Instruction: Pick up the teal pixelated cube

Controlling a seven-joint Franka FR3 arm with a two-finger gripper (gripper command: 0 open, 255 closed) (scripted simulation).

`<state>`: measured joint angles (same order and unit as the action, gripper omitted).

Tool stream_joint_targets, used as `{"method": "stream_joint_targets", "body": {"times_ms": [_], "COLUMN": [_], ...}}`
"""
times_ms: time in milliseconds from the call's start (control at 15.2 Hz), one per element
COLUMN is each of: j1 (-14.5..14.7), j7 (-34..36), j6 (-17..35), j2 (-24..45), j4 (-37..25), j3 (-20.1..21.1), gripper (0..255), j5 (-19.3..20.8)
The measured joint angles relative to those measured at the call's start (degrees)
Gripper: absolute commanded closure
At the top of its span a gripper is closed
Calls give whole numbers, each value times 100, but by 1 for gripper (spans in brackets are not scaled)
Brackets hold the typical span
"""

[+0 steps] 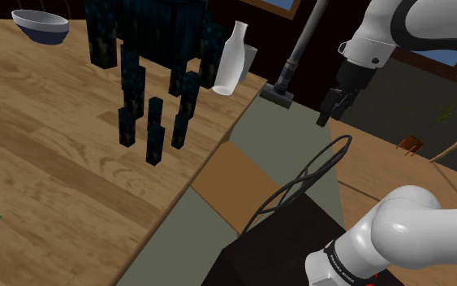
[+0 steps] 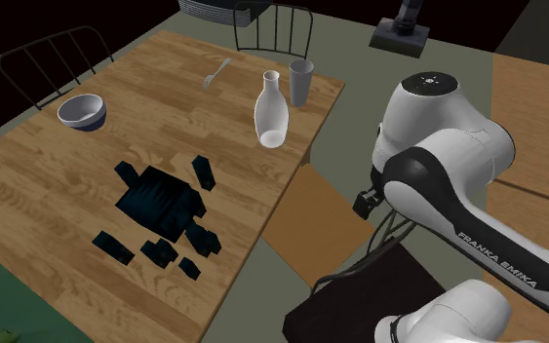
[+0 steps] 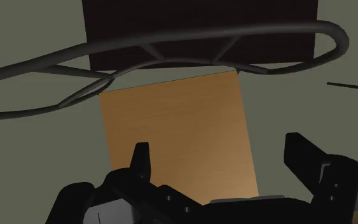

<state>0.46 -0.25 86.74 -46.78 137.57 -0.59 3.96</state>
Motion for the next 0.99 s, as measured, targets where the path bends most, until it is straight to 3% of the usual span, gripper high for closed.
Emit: {"method": "stream_joint_targets", "body": {"times_ms": [330,990], "j1": [132,408], "j7": [338,1480], "j6": [-112,-498], "j2": [215,1258], "j4": [-346,-1918], "j3": [324,1327], "gripper": [0,0], "j5": [-283,-969]}}
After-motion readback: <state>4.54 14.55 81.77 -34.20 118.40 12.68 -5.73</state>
